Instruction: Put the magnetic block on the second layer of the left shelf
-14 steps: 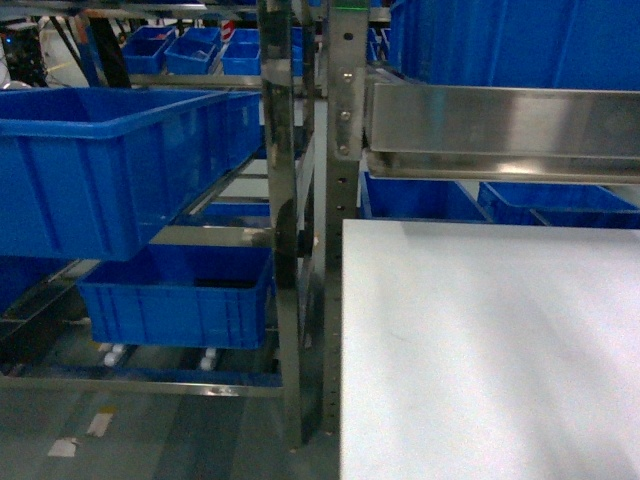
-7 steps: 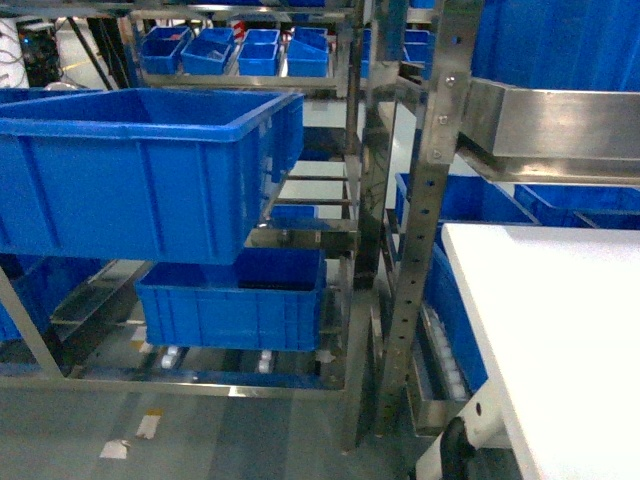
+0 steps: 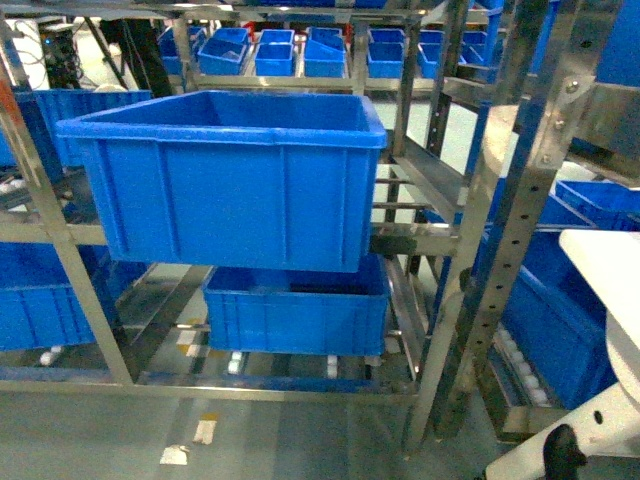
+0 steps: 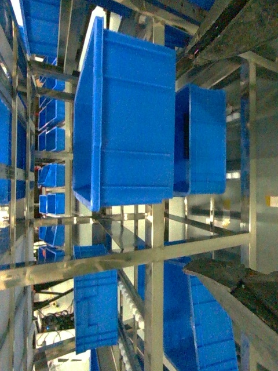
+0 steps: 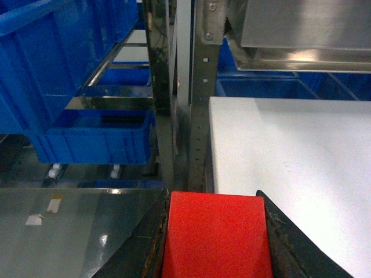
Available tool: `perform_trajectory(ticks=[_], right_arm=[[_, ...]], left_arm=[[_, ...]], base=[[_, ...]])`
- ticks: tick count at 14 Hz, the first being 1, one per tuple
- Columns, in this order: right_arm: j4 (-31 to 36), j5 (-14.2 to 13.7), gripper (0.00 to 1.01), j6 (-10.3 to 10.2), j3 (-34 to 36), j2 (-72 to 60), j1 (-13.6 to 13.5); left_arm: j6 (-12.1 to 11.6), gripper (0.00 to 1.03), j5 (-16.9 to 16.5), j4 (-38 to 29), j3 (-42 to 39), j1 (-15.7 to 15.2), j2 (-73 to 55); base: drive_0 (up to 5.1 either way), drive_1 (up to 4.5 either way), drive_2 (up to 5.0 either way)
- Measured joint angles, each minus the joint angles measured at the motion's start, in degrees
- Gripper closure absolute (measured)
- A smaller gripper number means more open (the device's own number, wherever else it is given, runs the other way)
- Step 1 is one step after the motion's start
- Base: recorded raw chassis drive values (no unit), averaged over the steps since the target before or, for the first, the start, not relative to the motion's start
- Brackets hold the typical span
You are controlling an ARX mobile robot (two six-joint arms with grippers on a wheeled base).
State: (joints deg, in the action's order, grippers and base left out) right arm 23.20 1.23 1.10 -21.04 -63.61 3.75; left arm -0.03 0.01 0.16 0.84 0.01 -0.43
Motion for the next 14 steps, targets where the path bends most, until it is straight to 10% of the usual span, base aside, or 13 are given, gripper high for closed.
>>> perform_trajectory(ticks=[14], right_arm=[[0.0, 0.4, 0.67, 0.0, 0.0, 0.0, -0.4]], left_arm=[[0.0, 0.05, 0.2, 0.1, 0.0, 0.0, 0.0]], base=[[-3.7, 3.01, 0.7]])
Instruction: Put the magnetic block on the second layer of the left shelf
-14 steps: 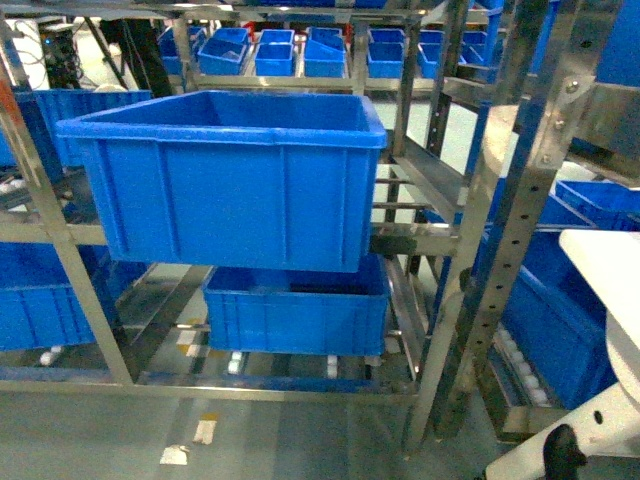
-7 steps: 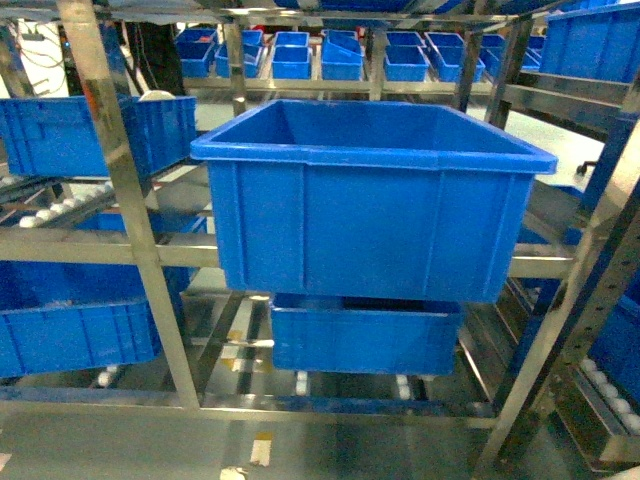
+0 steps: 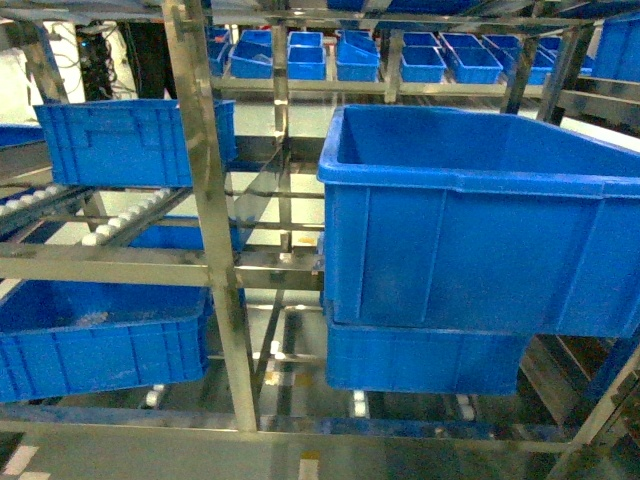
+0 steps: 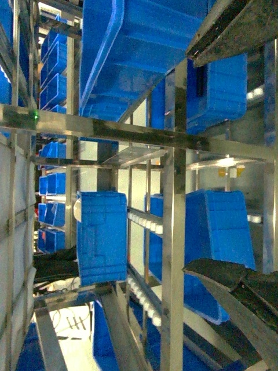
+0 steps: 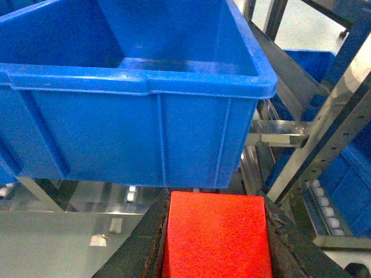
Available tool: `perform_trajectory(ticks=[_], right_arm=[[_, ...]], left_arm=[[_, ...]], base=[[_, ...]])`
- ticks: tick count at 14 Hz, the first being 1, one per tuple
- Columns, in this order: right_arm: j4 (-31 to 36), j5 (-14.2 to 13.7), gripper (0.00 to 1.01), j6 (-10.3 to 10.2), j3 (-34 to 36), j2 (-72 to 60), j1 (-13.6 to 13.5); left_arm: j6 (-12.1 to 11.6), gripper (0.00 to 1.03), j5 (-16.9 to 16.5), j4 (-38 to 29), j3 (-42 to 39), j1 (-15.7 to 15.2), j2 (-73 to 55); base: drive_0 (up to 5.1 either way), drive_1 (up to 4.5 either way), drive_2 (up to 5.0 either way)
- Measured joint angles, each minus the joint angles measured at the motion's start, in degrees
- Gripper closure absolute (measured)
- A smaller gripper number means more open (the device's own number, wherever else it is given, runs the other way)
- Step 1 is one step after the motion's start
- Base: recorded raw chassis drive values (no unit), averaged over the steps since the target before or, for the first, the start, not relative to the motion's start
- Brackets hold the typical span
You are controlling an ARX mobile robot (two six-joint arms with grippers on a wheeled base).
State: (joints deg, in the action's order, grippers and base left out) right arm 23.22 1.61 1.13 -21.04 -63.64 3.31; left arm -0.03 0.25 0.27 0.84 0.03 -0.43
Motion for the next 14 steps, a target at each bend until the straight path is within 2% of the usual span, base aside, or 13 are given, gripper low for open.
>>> perform_trajectory(ticks=[6, 14], right_arm=[[-0.1, -0.5, 0.67, 0.0, 0.0, 0.0, 0.1], [0.0, -0.4, 0.67, 0.0, 0.0, -0.1, 0.1]], left_arm=[[0.0, 0.05, -0.2, 0.0, 0.0, 0.0, 0.0], [0.0, 0.05, -0.2, 0.0, 0.0, 0.0, 0.0]], base=[[0.0, 4.03, -4.0], [0.0, 0.00, 0.0]])
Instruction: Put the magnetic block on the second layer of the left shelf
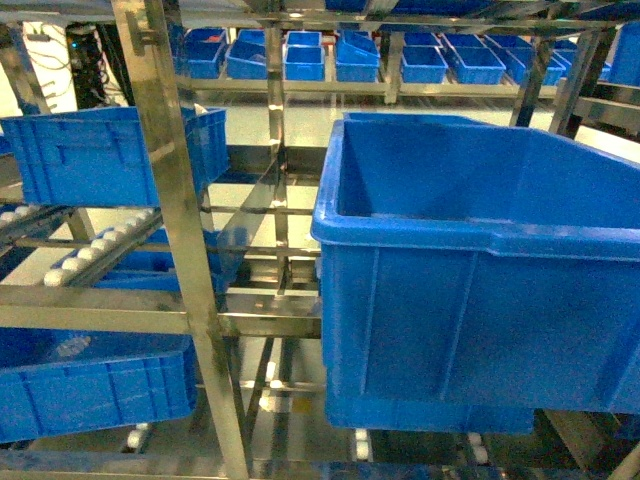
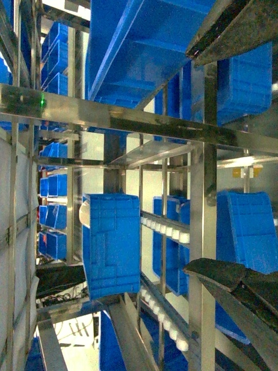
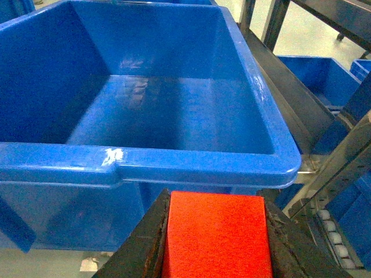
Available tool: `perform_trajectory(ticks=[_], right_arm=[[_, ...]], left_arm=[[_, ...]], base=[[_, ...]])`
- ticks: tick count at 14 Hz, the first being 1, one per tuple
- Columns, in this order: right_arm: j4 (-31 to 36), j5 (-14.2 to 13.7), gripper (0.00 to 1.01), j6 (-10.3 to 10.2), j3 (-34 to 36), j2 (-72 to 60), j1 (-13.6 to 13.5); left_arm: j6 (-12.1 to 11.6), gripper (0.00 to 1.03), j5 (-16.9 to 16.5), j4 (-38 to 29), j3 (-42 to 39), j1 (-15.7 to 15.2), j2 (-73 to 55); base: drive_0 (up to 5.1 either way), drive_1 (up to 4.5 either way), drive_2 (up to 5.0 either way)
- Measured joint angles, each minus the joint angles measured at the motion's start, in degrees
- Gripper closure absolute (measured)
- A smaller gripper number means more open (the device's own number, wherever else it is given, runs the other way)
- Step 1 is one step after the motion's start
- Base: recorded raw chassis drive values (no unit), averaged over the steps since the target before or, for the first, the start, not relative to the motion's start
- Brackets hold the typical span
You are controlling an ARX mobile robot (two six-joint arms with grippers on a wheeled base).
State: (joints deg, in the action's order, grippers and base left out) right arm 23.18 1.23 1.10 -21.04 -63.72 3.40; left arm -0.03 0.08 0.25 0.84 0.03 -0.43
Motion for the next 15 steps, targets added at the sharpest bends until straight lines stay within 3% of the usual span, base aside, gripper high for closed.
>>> perform_trajectory(ticks=[2, 5, 7, 9, 13, 14, 15], right_arm=[[-1.8, 0.3, 0.67, -1.1, -2.6, -2.4, -0.9], [-2.7, 0.0, 0.67, -4.2, -12.7, -6.8, -1.9], [-8.6, -0.5, 0.67, -7.6, -19.6, -13.5, -2.3], [-10.0, -1.4, 0.67, -10.0, -24.6, -18.9, -2.8], [-13.2, -2.6, 0.67, -11.8, -27.2, -22.0, -3.5], [-11.4, -2.8, 0.67, -12.0, -25.1, -21.2, -2.9], [-10.0, -3.7, 0.61, -11.9, -22.1, -17.9, -2.5]], left_arm=[[0.0, 0.05, 0.0, 0.0, 0.0, 0.0, 0.0], [0.0, 0.05, 0.0, 0.0, 0.0, 0.0, 0.0], [0.0, 0.05, 0.0, 0.0, 0.0, 0.0, 0.0], [0.0, 0.05, 0.0, 0.0, 0.0, 0.0, 0.0], [0.0, 0.05, 0.0, 0.0, 0.0, 0.0, 0.0], [0.0, 0.05, 0.0, 0.0, 0.0, 0.0, 0.0], [0.0, 0.05, 0.0, 0.0, 0.0, 0.0, 0.0]], base=[[0.0, 0.00, 0.0], [0.0, 0.00, 0.0], [0.0, 0.00, 0.0], [0.0, 0.00, 0.0], [0.0, 0.00, 0.0], [0.0, 0.00, 0.0], [0.0, 0.00, 0.0]])
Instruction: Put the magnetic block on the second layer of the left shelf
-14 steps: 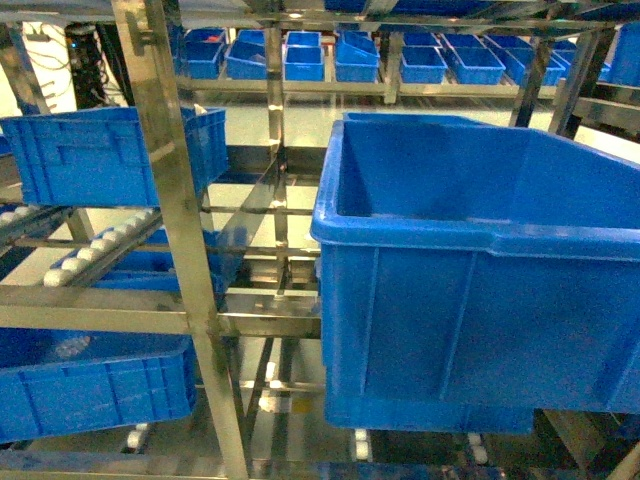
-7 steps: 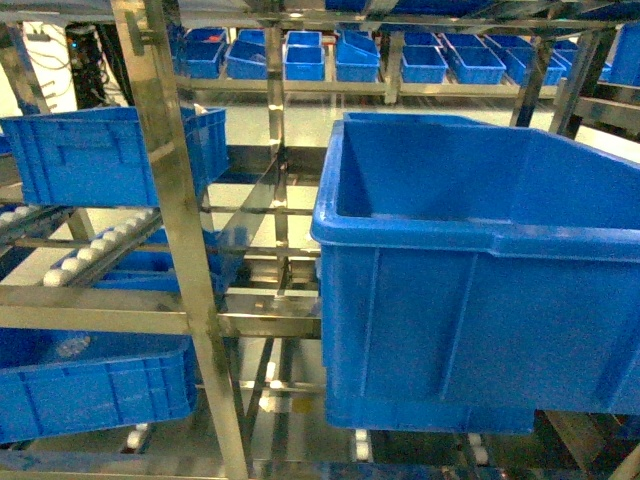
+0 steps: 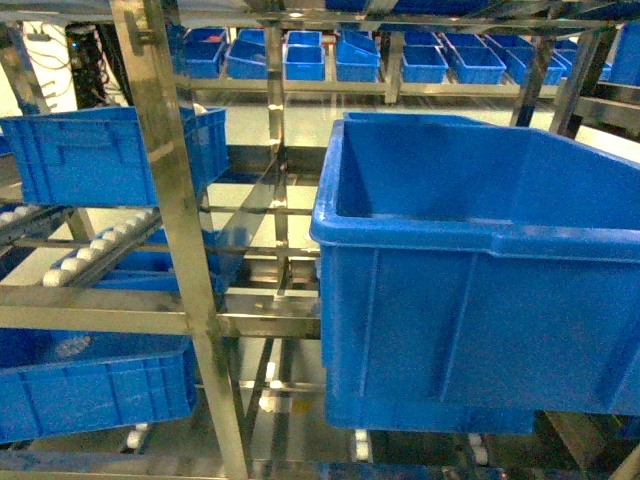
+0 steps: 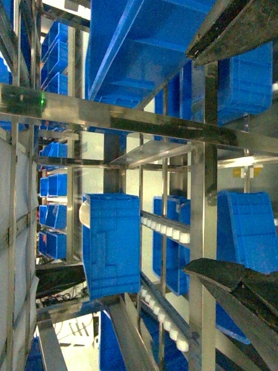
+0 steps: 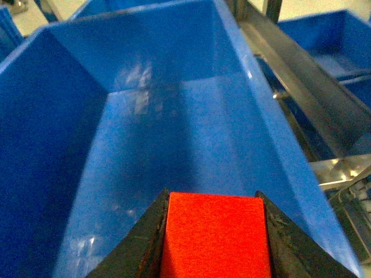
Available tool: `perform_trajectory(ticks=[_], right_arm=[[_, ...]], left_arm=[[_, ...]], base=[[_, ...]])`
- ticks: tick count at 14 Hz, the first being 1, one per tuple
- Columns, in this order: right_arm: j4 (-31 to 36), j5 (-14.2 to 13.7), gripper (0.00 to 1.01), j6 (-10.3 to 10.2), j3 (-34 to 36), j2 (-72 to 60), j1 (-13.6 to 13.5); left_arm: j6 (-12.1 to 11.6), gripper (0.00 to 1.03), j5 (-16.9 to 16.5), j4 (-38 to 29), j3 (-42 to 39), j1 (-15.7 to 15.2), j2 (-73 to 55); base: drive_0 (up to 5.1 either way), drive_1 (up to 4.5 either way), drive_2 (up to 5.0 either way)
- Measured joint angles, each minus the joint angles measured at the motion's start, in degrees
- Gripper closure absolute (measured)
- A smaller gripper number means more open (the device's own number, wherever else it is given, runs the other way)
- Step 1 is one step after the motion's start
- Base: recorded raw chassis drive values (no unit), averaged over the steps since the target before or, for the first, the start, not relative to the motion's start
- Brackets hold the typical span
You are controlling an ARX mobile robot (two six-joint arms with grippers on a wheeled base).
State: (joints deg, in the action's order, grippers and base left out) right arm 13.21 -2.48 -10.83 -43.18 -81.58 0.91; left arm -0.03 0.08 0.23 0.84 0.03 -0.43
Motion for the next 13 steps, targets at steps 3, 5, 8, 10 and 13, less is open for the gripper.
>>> perform_trajectory(ticks=[3, 5, 8, 10, 13], right_arm=[[1.7, -1.2, 0.28, 1.1, 0.5, 2.5, 0.3], [1.4, -1.2, 0.18, 1.4, 0.5, 1.9, 0.2], [1.4, -1.2, 0.26, 1.6, 0.5, 1.9, 0.2], [1.4, -1.2, 0.02, 1.6, 0.5, 1.9, 0.2], [1.4, -1.2, 0.03, 1.6, 0.5, 1.9, 0.2]], left_arm=[[0.0, 0.05, 0.0, 0.0, 0.0, 0.0, 0.0], [0.0, 0.05, 0.0, 0.0, 0.0, 0.0, 0.0], [0.0, 0.05, 0.0, 0.0, 0.0, 0.0, 0.0], [0.0, 0.05, 0.0, 0.0, 0.0, 0.0, 0.0], [0.0, 0.05, 0.0, 0.0, 0.0, 0.0, 0.0]], base=[[0.0, 0.00, 0.0], [0.0, 0.00, 0.0], [0.0, 0.00, 0.0], [0.0, 0.00, 0.0], [0.0, 0.00, 0.0]])
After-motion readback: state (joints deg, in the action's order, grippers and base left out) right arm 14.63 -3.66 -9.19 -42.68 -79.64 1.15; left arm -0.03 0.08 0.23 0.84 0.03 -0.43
